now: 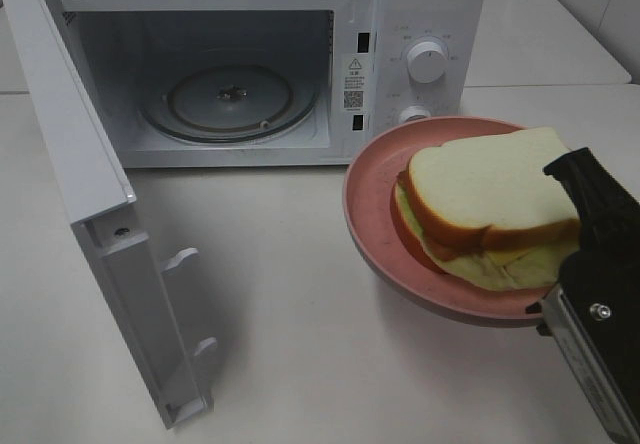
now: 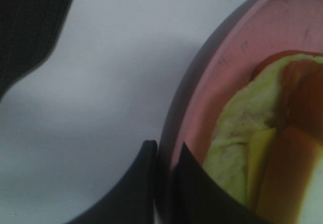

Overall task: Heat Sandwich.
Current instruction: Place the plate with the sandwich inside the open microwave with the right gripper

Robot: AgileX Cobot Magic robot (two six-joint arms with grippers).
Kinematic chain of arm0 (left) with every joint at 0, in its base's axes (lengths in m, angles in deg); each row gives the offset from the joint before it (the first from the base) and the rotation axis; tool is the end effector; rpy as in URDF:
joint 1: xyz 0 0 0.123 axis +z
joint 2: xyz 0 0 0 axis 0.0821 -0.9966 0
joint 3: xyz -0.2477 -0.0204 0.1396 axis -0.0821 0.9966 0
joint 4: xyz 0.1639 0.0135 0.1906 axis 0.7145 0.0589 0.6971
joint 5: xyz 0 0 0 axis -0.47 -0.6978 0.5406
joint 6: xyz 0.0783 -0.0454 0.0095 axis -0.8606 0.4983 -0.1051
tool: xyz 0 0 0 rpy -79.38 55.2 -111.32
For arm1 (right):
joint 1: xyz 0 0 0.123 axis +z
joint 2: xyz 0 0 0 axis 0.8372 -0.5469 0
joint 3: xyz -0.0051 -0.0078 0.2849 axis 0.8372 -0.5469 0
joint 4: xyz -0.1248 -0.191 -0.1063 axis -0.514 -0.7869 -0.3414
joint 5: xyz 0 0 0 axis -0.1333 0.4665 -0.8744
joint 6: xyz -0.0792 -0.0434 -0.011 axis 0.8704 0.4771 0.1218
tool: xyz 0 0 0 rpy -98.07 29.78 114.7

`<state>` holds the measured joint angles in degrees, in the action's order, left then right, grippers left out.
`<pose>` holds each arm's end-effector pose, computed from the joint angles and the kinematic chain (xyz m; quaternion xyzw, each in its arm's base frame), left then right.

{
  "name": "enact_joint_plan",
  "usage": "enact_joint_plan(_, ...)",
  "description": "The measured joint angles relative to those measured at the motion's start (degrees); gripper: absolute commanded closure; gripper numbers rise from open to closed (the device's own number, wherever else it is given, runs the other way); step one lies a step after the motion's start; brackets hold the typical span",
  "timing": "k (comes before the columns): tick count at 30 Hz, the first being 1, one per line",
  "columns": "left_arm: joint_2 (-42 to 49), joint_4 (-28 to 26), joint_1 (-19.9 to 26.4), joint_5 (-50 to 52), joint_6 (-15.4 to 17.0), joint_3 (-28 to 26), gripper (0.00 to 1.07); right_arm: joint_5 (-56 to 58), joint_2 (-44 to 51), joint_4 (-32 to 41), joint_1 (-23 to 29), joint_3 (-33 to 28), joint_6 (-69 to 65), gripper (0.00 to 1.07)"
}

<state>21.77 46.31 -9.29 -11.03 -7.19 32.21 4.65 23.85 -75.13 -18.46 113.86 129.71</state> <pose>-0.0049 -0.0032 0.2781 0.0773 0.8446 -0.0175 0.5296 0.1339 0.0983 0.2288 -0.8045 0.5208 -0.1236 0.2576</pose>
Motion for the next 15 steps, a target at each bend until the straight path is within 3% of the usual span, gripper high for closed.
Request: enact_joint_plan(15,0.0,0.0,0.0,0.0,0.0,0.0,0.05,7.4,5.3,-13.8,0.0,-2.2,-26.1,1.07)
